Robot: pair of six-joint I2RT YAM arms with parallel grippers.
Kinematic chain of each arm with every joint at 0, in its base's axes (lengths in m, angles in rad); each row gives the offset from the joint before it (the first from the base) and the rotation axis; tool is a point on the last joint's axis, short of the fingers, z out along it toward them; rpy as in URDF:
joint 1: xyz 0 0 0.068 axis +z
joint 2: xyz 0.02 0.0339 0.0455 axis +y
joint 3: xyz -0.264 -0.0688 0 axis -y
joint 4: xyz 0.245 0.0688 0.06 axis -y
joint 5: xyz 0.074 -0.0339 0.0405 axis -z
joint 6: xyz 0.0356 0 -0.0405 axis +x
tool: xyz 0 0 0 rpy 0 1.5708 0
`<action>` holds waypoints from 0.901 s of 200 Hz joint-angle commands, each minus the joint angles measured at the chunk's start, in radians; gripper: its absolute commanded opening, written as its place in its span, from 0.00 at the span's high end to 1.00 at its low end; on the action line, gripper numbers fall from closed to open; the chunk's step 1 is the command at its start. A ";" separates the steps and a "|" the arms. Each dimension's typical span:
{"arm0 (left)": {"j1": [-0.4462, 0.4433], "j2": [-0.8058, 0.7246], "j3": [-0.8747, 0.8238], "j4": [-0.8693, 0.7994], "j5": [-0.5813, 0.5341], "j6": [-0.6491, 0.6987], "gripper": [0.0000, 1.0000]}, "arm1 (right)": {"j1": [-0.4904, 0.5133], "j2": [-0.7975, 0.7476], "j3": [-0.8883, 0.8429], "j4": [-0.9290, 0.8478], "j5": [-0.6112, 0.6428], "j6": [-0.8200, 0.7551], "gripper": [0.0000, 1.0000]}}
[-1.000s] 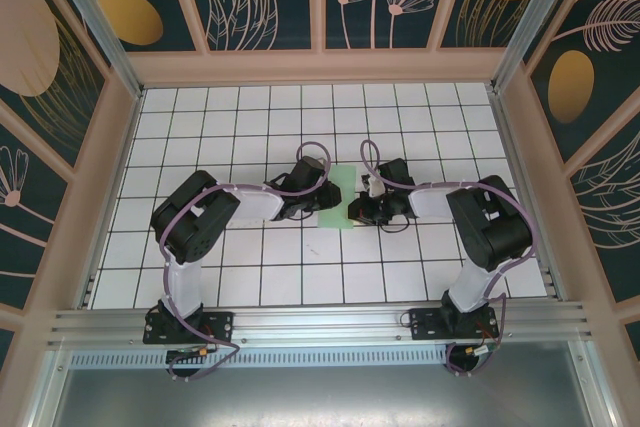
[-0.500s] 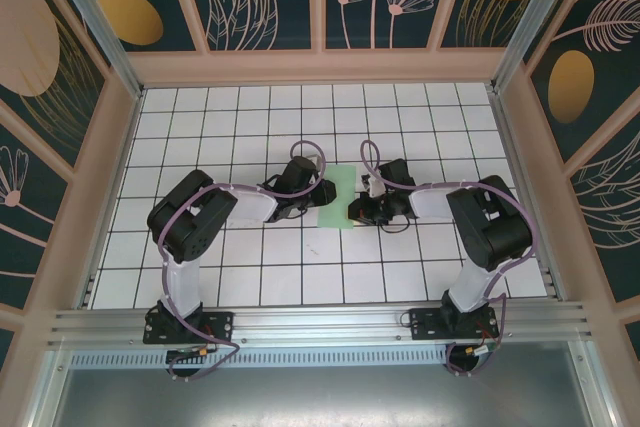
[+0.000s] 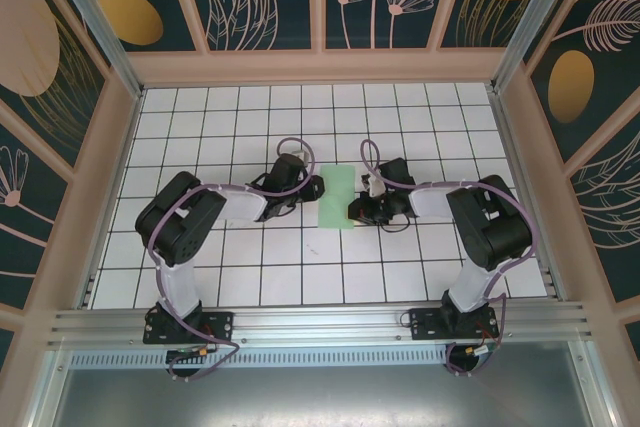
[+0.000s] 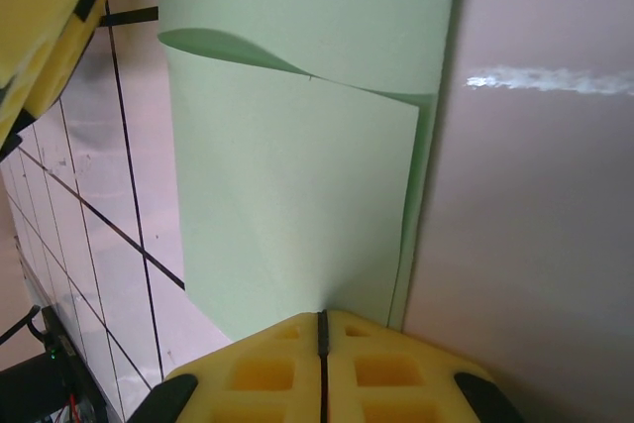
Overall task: Fold a paper plane with a square sheet of paper (pick it up from the middle)
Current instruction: Fold the triangle a second time at the center of the table.
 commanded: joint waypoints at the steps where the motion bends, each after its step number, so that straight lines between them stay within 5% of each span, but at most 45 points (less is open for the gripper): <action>1: 0.009 -0.081 -0.013 0.040 0.065 -0.007 0.67 | -0.011 0.013 0.013 -0.117 0.071 -0.005 0.89; 40: 0.004 -0.072 -0.006 0.075 0.227 -0.117 0.79 | -0.001 -0.106 0.059 -0.095 0.031 0.022 0.81; 69: -0.011 -0.036 -0.005 0.079 0.290 -0.155 0.85 | -0.006 -0.181 0.068 -0.141 0.136 0.020 0.72; 114: -0.040 0.009 0.002 0.089 0.320 -0.179 0.89 | -0.009 -0.154 0.066 -0.140 0.180 0.030 0.56; 180: -0.044 0.072 0.037 0.036 0.285 -0.194 0.90 | -0.008 -0.084 0.095 -0.136 0.194 0.012 0.51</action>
